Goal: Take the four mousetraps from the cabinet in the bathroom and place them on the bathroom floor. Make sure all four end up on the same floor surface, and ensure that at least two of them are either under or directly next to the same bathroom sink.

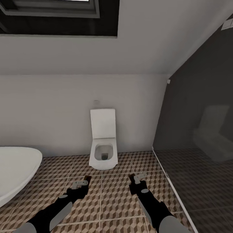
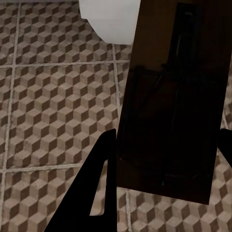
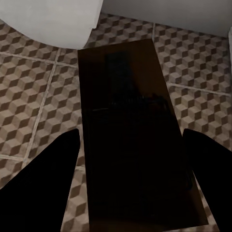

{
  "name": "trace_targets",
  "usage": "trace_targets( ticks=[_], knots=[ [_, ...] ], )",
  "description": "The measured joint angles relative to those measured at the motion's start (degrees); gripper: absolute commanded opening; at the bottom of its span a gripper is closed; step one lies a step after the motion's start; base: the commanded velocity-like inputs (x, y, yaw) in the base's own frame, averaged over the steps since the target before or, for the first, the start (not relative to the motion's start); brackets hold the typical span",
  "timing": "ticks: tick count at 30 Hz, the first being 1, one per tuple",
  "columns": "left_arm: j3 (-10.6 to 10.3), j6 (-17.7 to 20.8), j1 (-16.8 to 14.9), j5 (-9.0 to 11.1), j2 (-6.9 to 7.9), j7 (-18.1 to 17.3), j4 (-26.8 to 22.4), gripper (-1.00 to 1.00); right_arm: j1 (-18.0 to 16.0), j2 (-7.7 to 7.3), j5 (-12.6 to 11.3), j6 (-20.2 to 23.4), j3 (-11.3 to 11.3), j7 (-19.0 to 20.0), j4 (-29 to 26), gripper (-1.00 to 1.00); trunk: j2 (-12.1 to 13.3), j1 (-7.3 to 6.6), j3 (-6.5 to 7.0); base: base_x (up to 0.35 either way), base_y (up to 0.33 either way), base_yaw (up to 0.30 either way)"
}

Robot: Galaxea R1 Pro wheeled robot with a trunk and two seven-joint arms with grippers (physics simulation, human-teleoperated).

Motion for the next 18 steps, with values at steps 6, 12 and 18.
trace_targets(
  ticks=[6, 12, 18],
  knots=[
    [0.0, 0.1, 0.0, 0.0, 0.08, 0.0, -0.3, -1.00, 0.0, 0.08, 0.0, 0.3, 0.0, 0.0, 0.2, -1.00, -2.4, 1.32, -1.08, 0.000, 0.000, 0.000],
    [0.0, 0.1, 0.0, 0.0, 0.09, 0.0, -0.4, -1.00, 0.0, 0.10, 0.0, 0.2, 0.1, 0.1, 0.2, -1.00, -4.8, 2.64, -2.16, 0.000, 0.000, 0.000],
    [-0.1, 0.1, 0.0, 0.0, 0.09, 0.0, -0.4, -1.00, 0.0, 0.10, 0.0, 0.2, 0.1, 0.1, 0.2, -1.00, -7.2, 3.96, -3.24, 0.000, 0.000, 0.000]
  ],
)
